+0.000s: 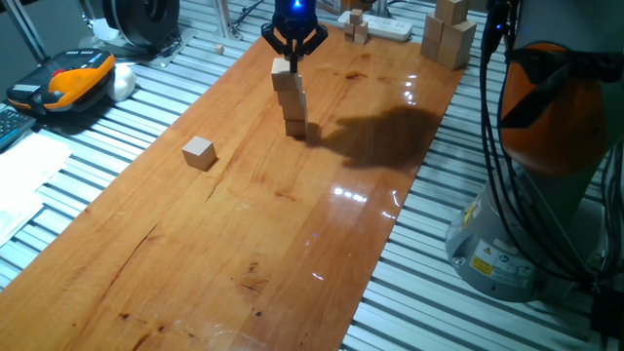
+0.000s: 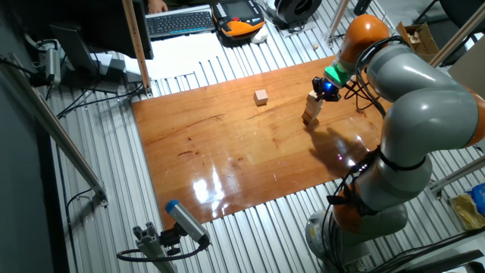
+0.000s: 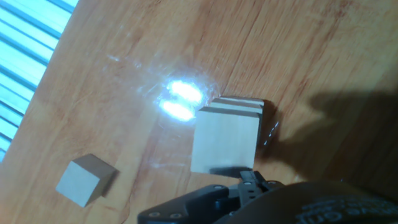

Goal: Stack the blocks in a vertical line of five

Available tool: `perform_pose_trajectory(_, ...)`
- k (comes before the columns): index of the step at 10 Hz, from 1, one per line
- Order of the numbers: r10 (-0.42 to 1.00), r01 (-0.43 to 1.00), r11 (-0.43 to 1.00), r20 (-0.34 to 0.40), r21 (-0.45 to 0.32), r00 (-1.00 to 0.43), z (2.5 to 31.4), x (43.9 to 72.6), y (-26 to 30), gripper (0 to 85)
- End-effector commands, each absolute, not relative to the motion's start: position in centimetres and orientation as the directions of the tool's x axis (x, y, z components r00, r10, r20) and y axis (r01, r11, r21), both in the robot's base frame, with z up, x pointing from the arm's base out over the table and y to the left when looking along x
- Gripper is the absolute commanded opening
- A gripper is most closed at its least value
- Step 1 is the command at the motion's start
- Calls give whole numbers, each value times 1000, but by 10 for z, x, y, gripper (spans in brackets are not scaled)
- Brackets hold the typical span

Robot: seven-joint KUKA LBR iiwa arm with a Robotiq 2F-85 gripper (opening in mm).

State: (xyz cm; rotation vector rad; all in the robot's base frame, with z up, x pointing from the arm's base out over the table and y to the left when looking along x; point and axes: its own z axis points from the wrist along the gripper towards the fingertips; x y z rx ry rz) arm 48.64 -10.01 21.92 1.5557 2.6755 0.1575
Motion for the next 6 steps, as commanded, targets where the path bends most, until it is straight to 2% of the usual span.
perform_pose_trajectory(1,870,866,490,9,103,-493,219,487,-99,0)
perform_pose_trajectory(5,878,877,478,-35,46,-477,212,490,-81,0)
perform_pose_trajectory(6,881,879,474,-26,55,-473,210,491,-79,0)
